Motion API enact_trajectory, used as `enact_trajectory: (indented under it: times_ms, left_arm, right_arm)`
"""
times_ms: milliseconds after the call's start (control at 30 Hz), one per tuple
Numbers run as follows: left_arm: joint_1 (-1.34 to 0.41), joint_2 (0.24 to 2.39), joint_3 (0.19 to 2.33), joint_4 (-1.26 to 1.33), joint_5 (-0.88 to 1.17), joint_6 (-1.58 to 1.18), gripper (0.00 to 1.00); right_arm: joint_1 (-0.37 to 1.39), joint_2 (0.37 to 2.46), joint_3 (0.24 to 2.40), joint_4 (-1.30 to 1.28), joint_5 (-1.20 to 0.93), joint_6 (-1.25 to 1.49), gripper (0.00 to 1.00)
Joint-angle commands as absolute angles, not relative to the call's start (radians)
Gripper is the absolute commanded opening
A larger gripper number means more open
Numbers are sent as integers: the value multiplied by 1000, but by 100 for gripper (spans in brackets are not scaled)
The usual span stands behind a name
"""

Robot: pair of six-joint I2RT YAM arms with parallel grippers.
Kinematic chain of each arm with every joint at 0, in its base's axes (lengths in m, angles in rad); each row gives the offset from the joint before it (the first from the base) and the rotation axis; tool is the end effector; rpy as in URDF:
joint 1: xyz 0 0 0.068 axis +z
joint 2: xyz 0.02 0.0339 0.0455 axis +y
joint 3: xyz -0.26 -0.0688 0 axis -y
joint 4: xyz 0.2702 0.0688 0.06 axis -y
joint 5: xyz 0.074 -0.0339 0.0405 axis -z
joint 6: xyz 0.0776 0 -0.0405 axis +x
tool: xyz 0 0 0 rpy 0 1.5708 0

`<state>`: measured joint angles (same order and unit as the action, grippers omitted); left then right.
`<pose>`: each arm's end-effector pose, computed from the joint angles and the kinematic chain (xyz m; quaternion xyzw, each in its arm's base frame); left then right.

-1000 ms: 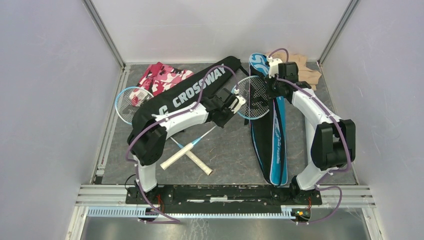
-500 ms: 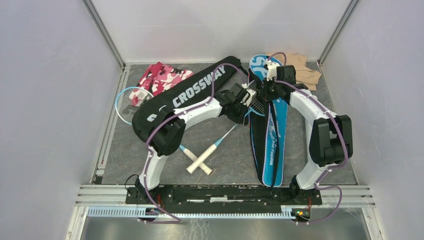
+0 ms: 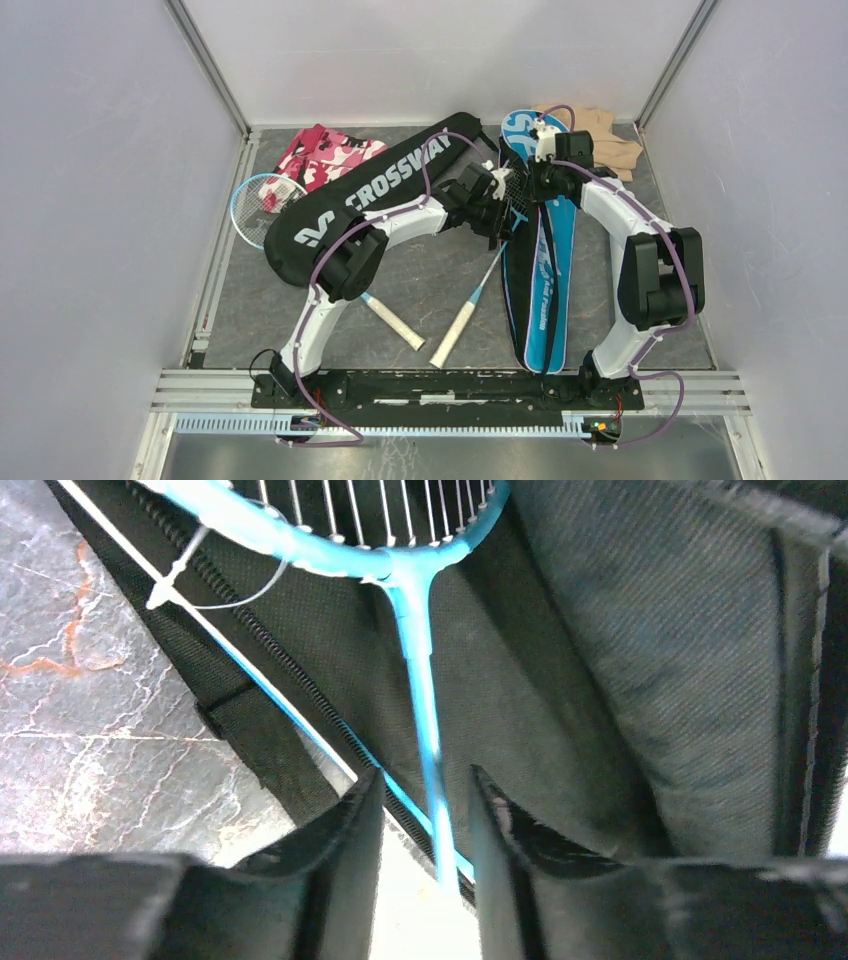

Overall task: Pack up the badminton gear
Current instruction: Place the racket in the racket bag.

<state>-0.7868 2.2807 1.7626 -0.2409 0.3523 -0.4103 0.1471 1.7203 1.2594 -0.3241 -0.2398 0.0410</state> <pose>0.3768 -0.4158 0.1280 0.2372 0.8756 -0.3520 0.2304 0.4257 0.0817 0.1986 -0.0944 0.9135 0.1457 0.3681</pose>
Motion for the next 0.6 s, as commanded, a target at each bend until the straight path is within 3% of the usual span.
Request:
enact_trajectory:
  times_ms: [0, 100, 233, 433, 567]
  left_arm:
    - [-764, 2223, 1660, -59, 487, -466, 48]
    - [-764, 2153, 1548, -5, 518, -430, 61]
    - [-764, 2066, 1414, 48, 559, -396, 70]
    - [-775, 2009, 1262, 123, 691, -408, 78]
    - [-787, 2002, 1194, 159, 725, -406, 77]
  right_arm:
    - [133, 1726, 1320, -306, -280, 63, 0]
    - [125, 1730, 1333, -310, -288, 64, 0]
    - [112, 1728, 1341, -310, -298, 63, 0]
    - [90, 1732, 1348, -317, -309, 61, 0]
    - [83, 1730, 1347, -321, -317, 57, 0]
